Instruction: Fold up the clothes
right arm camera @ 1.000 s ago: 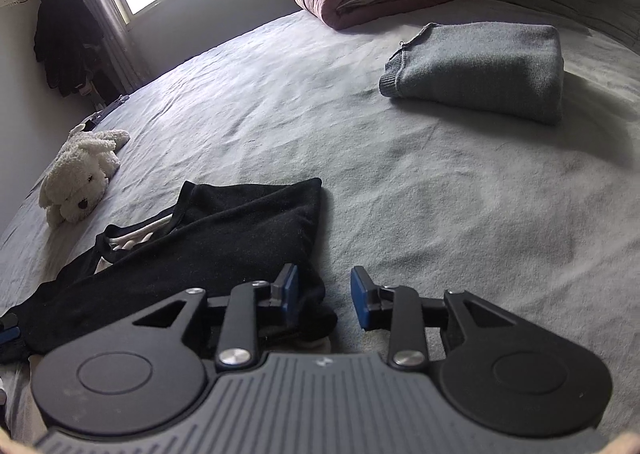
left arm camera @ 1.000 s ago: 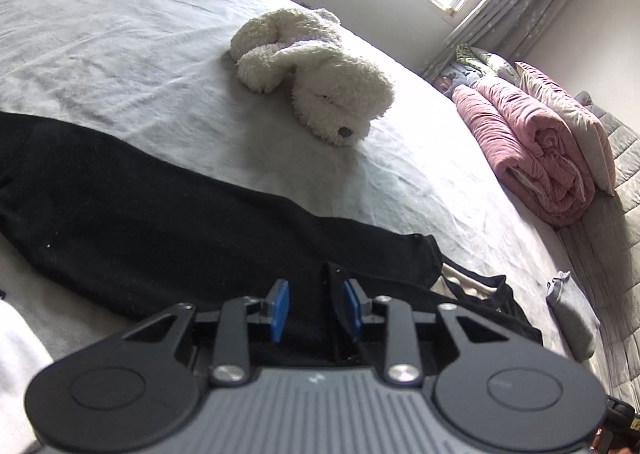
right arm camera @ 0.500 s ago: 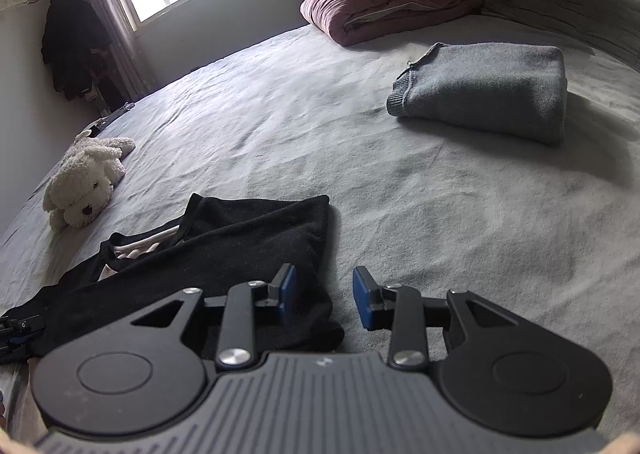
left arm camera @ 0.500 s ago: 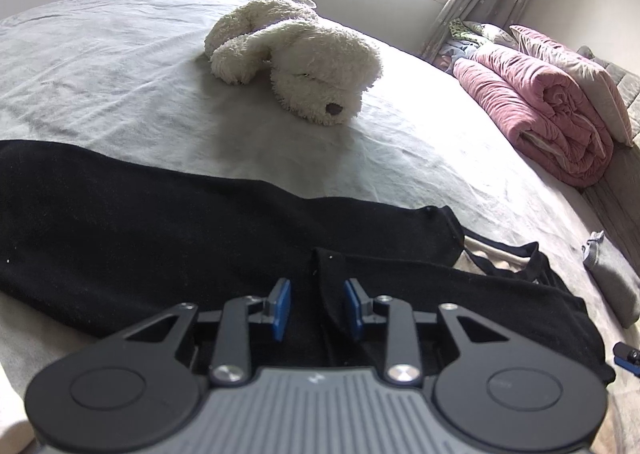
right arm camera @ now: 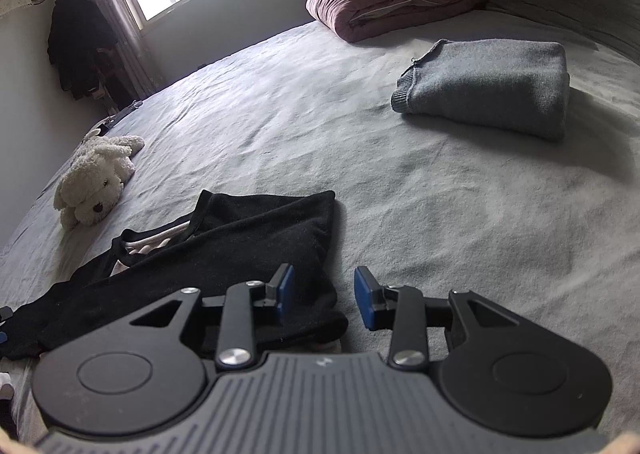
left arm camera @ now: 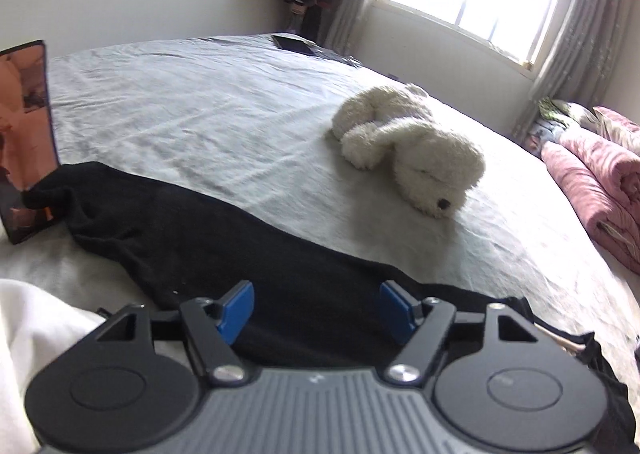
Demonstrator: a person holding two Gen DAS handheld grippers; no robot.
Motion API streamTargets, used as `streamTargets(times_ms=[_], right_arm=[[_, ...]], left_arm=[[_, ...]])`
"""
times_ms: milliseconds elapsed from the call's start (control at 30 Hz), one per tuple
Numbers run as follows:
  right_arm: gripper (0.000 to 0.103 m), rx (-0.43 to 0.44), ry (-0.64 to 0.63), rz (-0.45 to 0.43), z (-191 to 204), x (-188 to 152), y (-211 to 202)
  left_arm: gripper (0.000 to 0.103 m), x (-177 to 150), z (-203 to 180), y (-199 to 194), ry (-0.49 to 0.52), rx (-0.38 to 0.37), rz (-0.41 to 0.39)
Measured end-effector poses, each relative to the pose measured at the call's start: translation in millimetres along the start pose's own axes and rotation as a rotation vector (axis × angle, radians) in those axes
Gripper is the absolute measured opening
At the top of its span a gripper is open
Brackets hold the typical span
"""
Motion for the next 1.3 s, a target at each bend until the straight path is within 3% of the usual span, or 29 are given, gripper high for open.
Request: streamTargets(times_ms=[100,300,600,667,800,900,933,967,1167,1300], right_arm=[[0.04,0.016,0.013,0.004,4,-1,0],[0.04,0.044,0.02,0.017,20,-3,4],[0.04,0.049,-0.006,0.039,35,-11,12],[0.04,0.048,-0.01,0.041,36,-12,12],[0.04,0.048,-0.016,0.045,38,-15,13],[0.04,0.046,-0.021,0.045,39,-15,12],[0.04,0.047,-0.021,0.043,39,-15,12],[0.04,0.048,-0.021,0.042,40,-15,11],[0.04,0.063,-0.027,0.028,47,-13,8],[0.04,0.074,-0.033,0.023,51,-12,6]], left_arm=[[0.079,9,23,1,-0.068,0.121,-0.045],[0.081,17,68,19,-0.249,0.27,-0.058],[0.078,24,96,32,-0.339,0.456,-0.118],[0.074,27,104,36,-0.368,0.455,-0.113],[0.056,29,109,38,-0.392,0.437,-0.11],[0.033,29,107,38,-0.391,0.404,-0.113],[0.016,30,104,36,-0.38,0.402,-0.117],[0.008,31,102,35,-0.368,0.401,-0.121],[0.007,40,95,14,-0.37,0.339,-0.191],[0.007,50,84,-6,-0.375,0.239,-0.25]])
Point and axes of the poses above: each gripper's, at about its wrist camera, not at the fingertips, and y roughly the way its jaws point, z to its left, x to its top, the point moved 7 cm from there along y, roughly the way its jaws point, and after that the axes turned 12 degrees about z, right-handed, at the moved point
